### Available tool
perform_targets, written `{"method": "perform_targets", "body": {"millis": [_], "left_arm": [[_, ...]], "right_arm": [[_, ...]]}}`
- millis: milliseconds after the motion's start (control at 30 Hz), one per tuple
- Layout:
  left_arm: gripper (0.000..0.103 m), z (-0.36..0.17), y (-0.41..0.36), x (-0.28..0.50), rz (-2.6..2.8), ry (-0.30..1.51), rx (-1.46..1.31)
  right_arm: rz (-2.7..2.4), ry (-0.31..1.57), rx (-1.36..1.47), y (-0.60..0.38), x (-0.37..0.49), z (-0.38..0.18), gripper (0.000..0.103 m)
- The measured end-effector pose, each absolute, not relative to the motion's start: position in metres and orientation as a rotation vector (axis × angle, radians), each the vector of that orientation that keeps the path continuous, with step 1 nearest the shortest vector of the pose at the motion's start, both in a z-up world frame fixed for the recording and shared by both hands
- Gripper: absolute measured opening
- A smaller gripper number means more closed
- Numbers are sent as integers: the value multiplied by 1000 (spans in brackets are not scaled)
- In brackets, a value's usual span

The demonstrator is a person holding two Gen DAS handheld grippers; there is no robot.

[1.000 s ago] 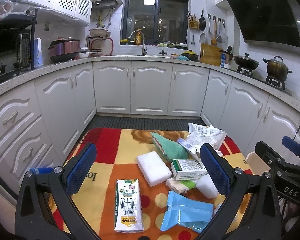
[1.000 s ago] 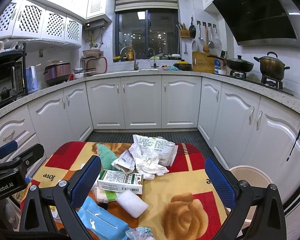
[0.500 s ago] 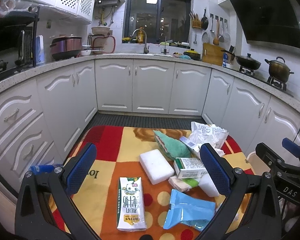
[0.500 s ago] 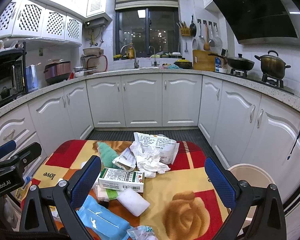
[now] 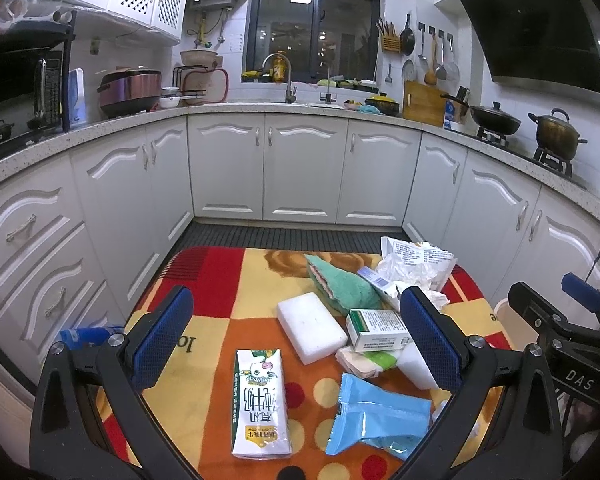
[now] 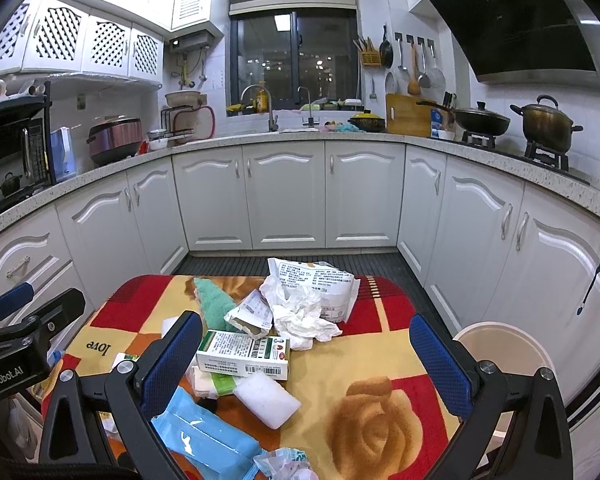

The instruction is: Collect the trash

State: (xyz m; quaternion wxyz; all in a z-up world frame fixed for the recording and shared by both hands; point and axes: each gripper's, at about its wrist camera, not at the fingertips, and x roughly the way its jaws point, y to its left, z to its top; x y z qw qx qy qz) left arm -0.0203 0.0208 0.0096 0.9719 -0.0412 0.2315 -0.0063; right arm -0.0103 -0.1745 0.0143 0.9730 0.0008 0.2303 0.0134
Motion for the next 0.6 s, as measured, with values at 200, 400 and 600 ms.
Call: {"method": "perform_targets", "body": {"millis": [200,400,600], "left_arm": [[103,7,20,-20,-13,470,-85],[103,5,20,-20,-13,473,-85],[103,1,22,-22,-7,481,-89]], "right_arm": [[27,464,-1,-174,-10,14,103],[29,473,-2,-173,-9,10,103],[30,479,-4,-173,-9,10,103]]}}
